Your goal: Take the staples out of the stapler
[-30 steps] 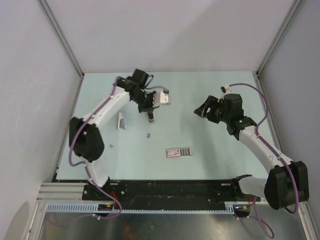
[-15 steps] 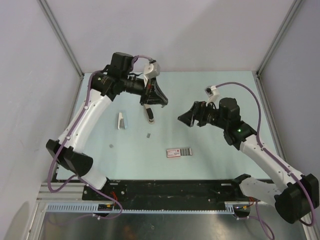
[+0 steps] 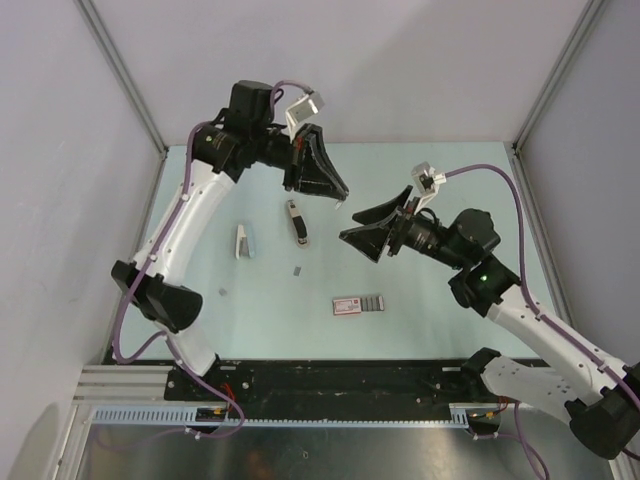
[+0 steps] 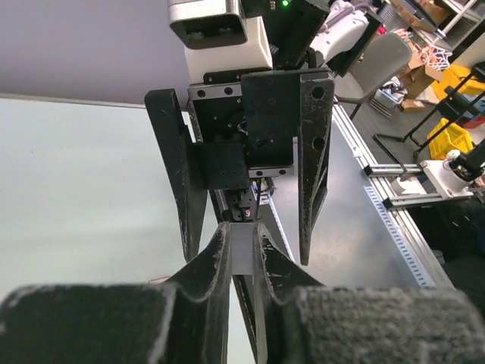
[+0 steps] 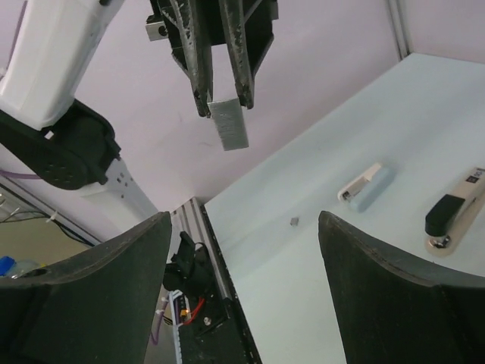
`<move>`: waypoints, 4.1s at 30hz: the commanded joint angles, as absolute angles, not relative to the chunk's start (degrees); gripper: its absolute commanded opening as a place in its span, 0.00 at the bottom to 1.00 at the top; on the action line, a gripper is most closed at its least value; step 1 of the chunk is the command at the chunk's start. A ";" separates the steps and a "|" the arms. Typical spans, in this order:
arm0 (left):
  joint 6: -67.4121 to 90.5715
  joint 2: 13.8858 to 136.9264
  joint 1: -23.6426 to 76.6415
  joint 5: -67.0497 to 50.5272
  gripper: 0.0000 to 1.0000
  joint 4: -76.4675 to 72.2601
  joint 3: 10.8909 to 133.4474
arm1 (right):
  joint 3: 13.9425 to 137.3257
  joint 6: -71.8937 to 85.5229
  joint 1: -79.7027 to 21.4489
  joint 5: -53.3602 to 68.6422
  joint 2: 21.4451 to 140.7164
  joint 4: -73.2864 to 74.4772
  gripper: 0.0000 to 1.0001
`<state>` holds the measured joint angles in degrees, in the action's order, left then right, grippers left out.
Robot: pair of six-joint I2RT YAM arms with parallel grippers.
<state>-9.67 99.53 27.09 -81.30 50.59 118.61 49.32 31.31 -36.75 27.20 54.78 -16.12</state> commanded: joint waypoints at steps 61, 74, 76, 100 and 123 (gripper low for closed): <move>83.96 85.35 21.80 -65.33 0.00 -58.09 62.45 | 53.26 43.98 -36.80 23.95 66.74 -34.27 0.54; 83.98 85.83 21.73 -63.71 0.00 -59.66 61.66 | 53.26 45.08 -37.04 24.14 67.39 -34.03 0.38; 84.08 85.84 21.71 -63.52 0.00 -59.92 61.69 | 53.26 45.26 -37.05 24.32 67.47 -33.91 0.37; 77.72 84.79 19.16 -65.08 0.48 -57.74 59.11 | 53.22 39.52 -37.25 17.83 63.98 -18.55 0.26; 8.84 77.81 15.99 -45.41 0.49 9.53 57.87 | 53.26 34.63 -45.12 -3.44 73.09 22.67 0.20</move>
